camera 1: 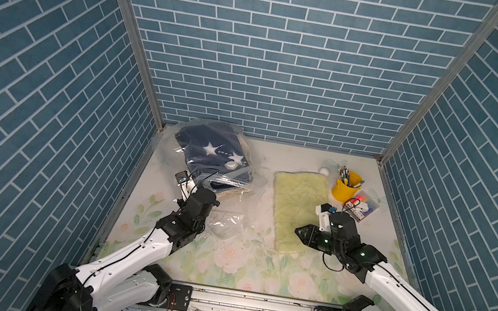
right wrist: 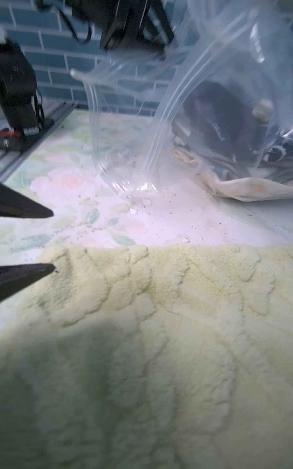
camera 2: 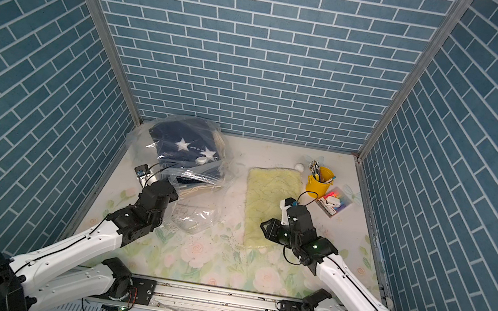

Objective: Take the blanket out of the vacuum bag
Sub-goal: Place the blanket at the center of the board, then move the blanket to the center of the board.

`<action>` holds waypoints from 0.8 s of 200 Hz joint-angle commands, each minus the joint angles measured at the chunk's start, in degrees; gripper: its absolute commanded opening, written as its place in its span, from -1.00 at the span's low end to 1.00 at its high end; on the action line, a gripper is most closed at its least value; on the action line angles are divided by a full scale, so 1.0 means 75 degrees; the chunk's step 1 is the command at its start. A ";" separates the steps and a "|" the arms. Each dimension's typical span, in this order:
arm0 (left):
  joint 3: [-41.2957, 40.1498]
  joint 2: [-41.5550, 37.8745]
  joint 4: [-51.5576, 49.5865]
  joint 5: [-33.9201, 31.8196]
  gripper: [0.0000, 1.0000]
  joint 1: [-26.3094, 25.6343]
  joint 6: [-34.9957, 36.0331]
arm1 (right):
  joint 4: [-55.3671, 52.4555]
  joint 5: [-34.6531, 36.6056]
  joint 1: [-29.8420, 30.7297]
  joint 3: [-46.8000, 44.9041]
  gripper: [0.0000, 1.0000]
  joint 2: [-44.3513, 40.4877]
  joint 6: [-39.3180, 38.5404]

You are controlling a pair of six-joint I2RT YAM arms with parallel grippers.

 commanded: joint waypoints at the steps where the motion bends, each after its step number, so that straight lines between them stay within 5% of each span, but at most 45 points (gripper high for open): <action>1: 0.0001 -0.0070 -0.0161 -0.0013 -0.40 0.0038 0.0037 | 0.0580 -0.0008 0.0101 0.0037 -0.97 0.0855 -0.0471; 19: -0.0092 -0.0135 -0.0025 -0.0026 -0.37 0.0043 0.0073 | 0.1555 0.0284 0.0163 -0.0701 -0.99 0.0757 -0.0129; 56: 0.0045 0.0155 0.0052 0.0036 -0.37 0.0048 0.0095 | 0.2705 0.0132 0.0218 -0.1217 -1.00 0.2349 -0.0243; 112: 0.0075 -0.0063 -0.0097 -0.0048 -0.37 0.0043 0.0155 | 0.4325 -0.1060 0.0718 -0.0313 -1.00 0.4233 0.0111; 160: 0.0140 0.0002 -0.0139 -0.0044 -0.36 0.0040 0.0182 | 0.3923 -0.1341 0.0697 -0.0275 -0.85 0.3491 0.0187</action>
